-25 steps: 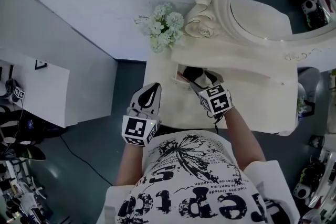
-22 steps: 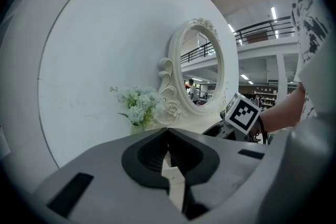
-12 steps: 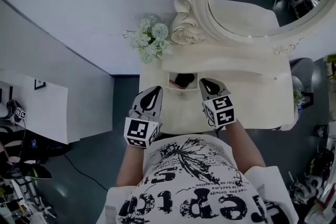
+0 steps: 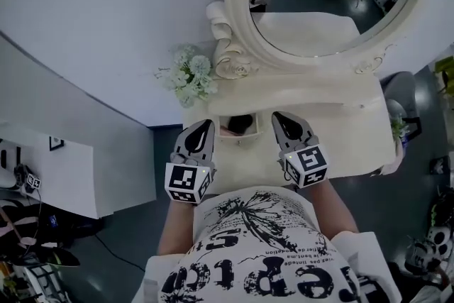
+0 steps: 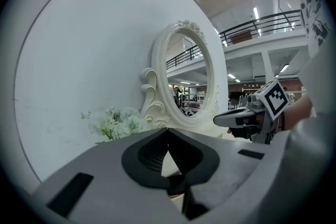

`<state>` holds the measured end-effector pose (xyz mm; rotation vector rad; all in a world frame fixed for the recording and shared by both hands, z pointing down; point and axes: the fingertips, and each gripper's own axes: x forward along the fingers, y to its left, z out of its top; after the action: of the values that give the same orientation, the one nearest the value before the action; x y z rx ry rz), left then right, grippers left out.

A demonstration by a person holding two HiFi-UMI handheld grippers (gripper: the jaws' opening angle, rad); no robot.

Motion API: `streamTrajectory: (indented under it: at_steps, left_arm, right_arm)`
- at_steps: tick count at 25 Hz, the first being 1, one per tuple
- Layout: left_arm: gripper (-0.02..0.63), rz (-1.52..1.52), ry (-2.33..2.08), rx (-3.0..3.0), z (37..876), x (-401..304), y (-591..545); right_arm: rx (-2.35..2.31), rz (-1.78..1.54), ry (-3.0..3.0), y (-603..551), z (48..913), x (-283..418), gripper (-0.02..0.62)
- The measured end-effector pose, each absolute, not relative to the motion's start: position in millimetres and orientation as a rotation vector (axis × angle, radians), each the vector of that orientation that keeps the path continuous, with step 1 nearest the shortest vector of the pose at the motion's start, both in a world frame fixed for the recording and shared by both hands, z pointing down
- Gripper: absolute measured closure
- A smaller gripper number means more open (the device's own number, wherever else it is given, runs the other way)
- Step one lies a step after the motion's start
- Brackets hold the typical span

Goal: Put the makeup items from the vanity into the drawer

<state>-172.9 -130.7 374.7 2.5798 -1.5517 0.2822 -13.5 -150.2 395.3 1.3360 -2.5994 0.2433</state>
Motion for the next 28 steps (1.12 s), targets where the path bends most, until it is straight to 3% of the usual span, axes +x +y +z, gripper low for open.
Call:
streamTrajectory:
  at_steps: [28]
  left_arm:
    - [0.586, 0.247, -1.541, 2.587, 367, -164, -129]
  right_arm:
    - [1.366, 0.233, -2.666, -150, 380, -7, 0.578]
